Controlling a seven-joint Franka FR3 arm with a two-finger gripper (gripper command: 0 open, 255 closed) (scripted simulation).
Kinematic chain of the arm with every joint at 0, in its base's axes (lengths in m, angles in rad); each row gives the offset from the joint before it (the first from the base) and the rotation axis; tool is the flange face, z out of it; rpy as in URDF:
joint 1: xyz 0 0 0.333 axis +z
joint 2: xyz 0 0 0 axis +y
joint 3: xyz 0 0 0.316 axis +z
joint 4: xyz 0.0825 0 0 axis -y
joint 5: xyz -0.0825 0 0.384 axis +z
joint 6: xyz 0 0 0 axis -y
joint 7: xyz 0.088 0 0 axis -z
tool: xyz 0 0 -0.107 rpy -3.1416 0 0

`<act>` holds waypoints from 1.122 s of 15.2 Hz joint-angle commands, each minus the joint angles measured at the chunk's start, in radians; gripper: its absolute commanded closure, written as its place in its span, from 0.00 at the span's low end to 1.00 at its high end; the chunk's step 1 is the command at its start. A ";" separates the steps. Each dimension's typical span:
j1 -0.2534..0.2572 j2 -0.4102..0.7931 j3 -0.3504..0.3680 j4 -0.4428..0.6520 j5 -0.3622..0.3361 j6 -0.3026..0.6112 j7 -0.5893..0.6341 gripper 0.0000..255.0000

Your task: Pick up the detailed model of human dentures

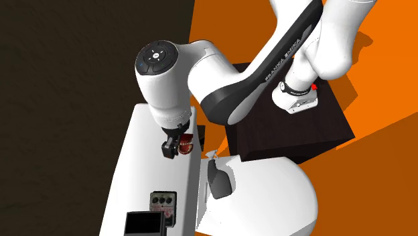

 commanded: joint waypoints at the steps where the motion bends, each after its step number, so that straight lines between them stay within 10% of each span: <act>1: 0.000 0.003 0.000 -0.004 -0.001 0.008 0.001 0.00; 2: 0.001 0.003 0.000 -0.005 -0.001 0.008 0.001 1.00; 17: -0.002 -0.029 0.000 0.043 0.012 -0.069 -0.006 1.00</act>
